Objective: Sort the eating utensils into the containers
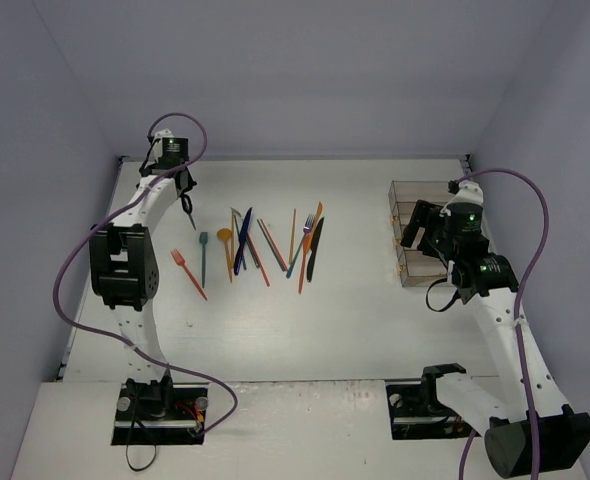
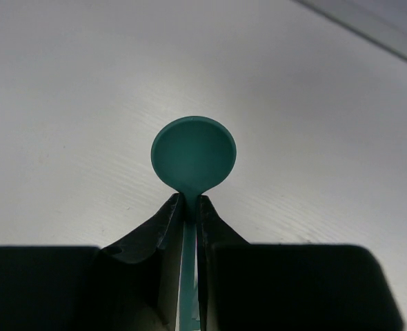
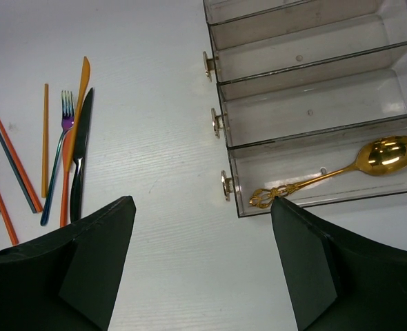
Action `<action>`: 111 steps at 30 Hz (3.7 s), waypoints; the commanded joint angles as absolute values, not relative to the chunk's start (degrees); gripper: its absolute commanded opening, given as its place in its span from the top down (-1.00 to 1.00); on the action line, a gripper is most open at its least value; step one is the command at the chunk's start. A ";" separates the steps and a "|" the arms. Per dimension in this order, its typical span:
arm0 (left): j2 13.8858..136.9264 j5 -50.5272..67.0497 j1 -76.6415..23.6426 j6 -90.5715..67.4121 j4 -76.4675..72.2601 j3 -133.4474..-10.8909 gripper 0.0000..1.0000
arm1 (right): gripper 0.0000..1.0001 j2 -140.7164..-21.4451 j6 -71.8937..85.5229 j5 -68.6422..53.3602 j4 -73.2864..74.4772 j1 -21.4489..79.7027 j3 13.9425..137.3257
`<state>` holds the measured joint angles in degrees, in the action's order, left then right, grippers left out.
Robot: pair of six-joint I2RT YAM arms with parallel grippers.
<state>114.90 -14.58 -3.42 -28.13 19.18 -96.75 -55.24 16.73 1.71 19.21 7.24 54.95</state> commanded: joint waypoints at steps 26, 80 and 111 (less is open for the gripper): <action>90.31 1.95 -35.57 -42.43 18.90 -94.35 1.00 | -0.46 -65.05 21.47 -8.45 0.96 31.77 65.86; 82.50 3.44 -44.82 -41.38 7.40 -81.56 0.99 | 1.00 -67.79 27.16 1.66 -10.02 39.18 60.12; 46.85 -33.65 -24.81 -23.57 28.02 -50.88 -0.87 | 1.00 -66.47 60.63 24.50 10.46 2.92 47.89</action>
<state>50.90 -30.56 -27.23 -28.04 28.98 -53.52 -64.54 54.03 25.03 9.85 8.24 48.89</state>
